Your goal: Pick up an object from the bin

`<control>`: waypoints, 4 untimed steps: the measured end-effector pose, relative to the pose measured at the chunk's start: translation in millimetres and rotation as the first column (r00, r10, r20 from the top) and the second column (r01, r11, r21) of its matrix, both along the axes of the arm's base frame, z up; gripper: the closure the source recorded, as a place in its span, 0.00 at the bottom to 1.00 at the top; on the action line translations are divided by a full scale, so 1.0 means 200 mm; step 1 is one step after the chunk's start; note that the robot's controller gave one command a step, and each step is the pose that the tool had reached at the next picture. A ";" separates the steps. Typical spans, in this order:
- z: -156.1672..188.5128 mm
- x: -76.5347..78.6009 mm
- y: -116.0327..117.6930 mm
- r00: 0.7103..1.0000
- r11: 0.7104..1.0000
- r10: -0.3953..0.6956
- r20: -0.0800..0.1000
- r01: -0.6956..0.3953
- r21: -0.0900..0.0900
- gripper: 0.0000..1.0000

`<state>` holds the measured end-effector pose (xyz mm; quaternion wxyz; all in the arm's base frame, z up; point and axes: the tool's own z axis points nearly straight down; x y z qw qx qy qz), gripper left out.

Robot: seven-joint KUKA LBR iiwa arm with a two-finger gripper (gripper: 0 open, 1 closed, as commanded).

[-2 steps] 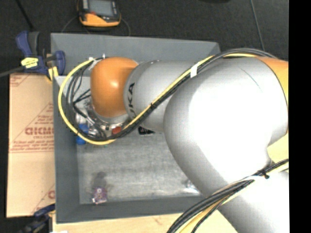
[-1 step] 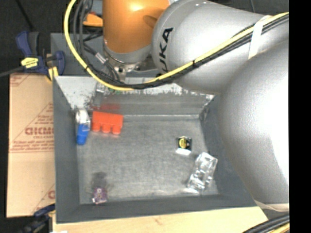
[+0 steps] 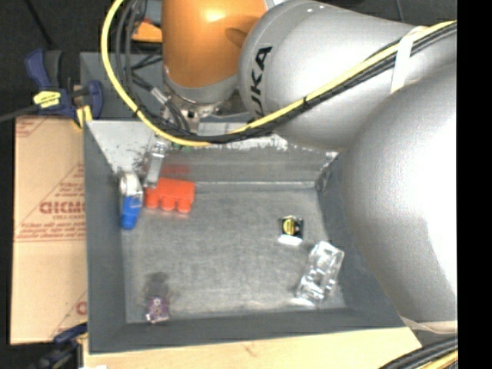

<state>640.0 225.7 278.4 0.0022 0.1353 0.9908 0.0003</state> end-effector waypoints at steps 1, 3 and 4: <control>-0.55 0.05 0.03 0.999 0.999 0.039 -0.007 -0.039 -0.003 0.00; -0.52 0.06 0.03 0.999 0.999 0.039 0.000 -0.039 0.000 0.00; -0.52 0.06 0.03 0.999 0.999 0.039 0.000 -0.039 0.000 0.00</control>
Offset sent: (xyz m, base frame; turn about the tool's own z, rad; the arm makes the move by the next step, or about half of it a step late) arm 0.0101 0.0074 -0.1053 -0.0386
